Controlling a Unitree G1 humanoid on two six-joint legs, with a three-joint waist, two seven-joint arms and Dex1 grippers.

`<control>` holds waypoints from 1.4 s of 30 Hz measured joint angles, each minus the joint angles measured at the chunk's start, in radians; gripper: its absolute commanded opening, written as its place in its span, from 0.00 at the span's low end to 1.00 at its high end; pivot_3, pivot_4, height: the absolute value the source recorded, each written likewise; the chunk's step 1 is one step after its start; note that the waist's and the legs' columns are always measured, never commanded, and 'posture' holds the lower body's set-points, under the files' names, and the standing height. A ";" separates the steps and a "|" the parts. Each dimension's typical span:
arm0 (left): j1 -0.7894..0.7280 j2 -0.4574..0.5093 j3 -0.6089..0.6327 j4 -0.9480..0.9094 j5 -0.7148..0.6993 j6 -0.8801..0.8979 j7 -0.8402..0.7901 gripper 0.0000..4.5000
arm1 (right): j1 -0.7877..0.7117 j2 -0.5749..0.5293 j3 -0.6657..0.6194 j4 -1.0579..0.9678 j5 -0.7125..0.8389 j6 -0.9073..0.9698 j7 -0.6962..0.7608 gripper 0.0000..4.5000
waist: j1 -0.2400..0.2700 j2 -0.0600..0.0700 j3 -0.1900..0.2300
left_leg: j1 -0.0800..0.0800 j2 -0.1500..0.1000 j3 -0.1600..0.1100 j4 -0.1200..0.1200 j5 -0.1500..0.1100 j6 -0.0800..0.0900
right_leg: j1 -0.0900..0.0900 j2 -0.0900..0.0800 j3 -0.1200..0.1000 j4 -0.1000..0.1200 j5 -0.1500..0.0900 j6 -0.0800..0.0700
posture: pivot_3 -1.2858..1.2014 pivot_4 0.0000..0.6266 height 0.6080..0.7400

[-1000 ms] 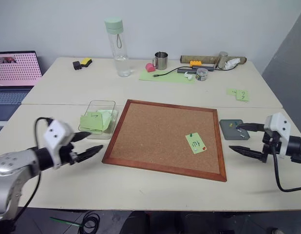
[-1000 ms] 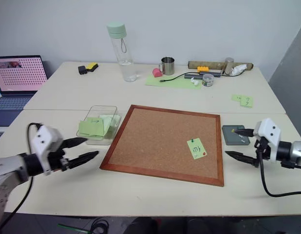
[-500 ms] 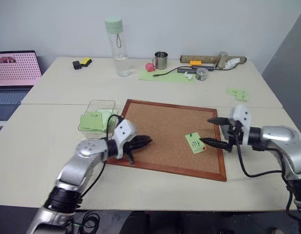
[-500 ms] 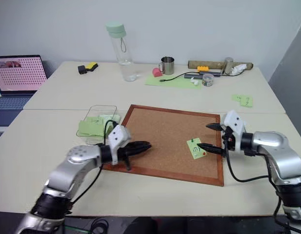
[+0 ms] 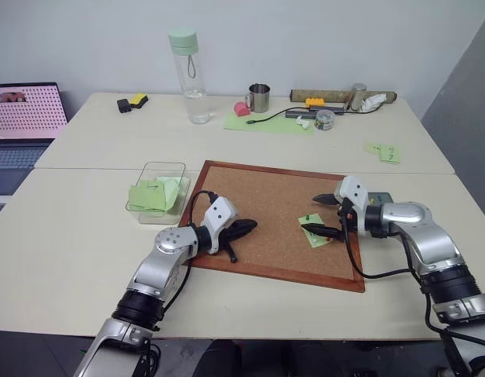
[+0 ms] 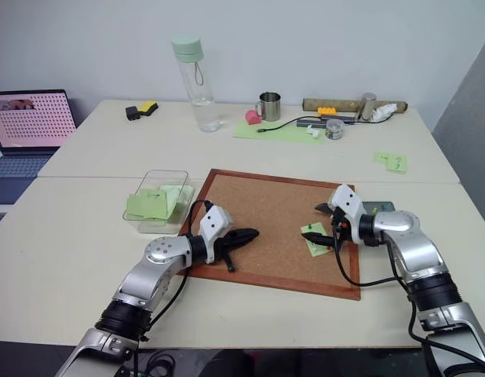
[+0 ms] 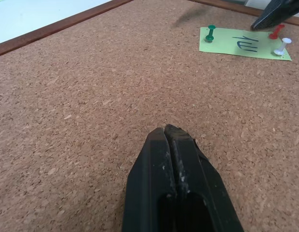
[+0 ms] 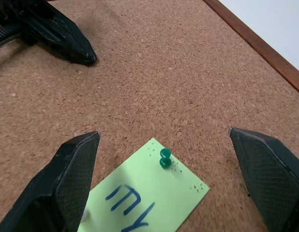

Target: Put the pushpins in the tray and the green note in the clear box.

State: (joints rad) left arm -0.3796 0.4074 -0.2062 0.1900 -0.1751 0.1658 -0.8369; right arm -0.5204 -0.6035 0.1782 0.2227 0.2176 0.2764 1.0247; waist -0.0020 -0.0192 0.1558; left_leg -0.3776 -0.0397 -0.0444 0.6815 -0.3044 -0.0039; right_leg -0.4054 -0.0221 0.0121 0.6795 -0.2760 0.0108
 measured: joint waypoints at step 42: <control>0.039 0.000 -0.004 -0.052 0.027 0.008 0.020 0.00 | -0.007 -0.027 -0.192 -0.081 0.114 0.165 -0.043 0.01 | 0.000 0.002 -0.001 | 0.000 0.000 0.000 -0.001 0.000 0.000 | 0.000 0.000 0.000 -0.001 0.000 0.000 | 0.52 0.24 1.00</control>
State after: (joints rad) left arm -0.3402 0.4077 -0.2106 0.1383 -0.1481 0.1734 -0.8172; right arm -0.5275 -0.6306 -0.0140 0.1416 0.3311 0.4412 0.9822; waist -0.0018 -0.0173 0.1543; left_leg -0.3777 -0.0395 -0.0444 0.6807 -0.3046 -0.0036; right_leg -0.4053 -0.0222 0.0125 0.6783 -0.2760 0.0107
